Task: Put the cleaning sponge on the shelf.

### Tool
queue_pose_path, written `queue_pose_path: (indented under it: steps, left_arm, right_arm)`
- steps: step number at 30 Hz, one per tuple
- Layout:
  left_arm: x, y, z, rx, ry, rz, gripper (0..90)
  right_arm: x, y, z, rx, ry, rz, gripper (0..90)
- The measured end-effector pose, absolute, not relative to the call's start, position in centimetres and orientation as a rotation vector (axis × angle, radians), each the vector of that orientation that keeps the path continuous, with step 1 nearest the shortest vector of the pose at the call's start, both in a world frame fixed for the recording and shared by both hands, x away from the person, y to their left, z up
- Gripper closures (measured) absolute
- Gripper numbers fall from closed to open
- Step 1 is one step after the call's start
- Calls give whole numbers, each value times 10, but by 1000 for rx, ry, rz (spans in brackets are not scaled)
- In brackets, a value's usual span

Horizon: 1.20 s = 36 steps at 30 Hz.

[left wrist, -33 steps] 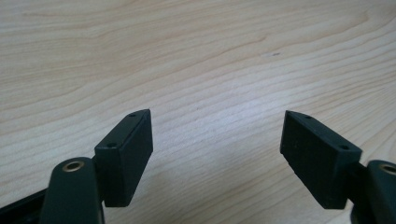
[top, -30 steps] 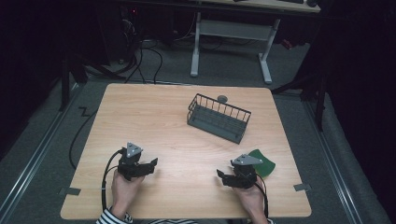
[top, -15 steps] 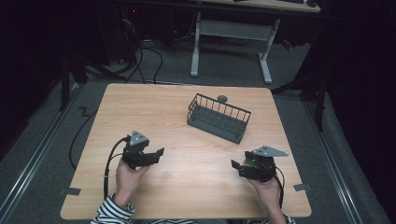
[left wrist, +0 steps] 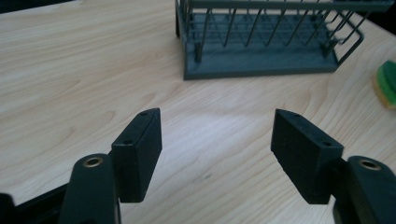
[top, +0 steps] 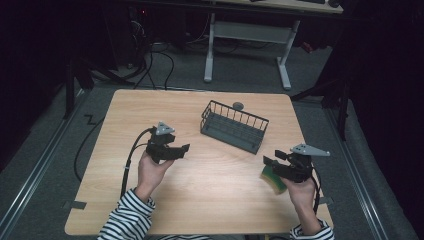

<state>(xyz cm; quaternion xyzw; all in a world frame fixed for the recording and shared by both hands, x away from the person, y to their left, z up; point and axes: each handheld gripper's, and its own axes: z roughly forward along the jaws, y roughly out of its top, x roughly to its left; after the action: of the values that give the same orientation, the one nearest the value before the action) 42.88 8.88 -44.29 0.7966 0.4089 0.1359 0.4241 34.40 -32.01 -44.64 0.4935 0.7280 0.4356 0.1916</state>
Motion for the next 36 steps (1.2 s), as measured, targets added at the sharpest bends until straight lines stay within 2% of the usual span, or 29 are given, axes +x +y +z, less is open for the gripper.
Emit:
queue_pose_path:
  steps: [8,12,26,36]
  left_arm:
    - [455,72,-438,1973,1042,356,377]
    - [469,60,-432,1995,1042,431,384]
    - [515,32,-419,1991,1094,432,392]
    - [541,19,-430,1962,1168,422,416]
  right_arm:
    - [378,-341,-443,1467,2001,1197,390]
    - [393,-343,-437,1469,1983,1194,413]
    - [432,-337,-429,1495,1913,1180,449]
    - [464,-330,-437,1575,1885,1137,453]
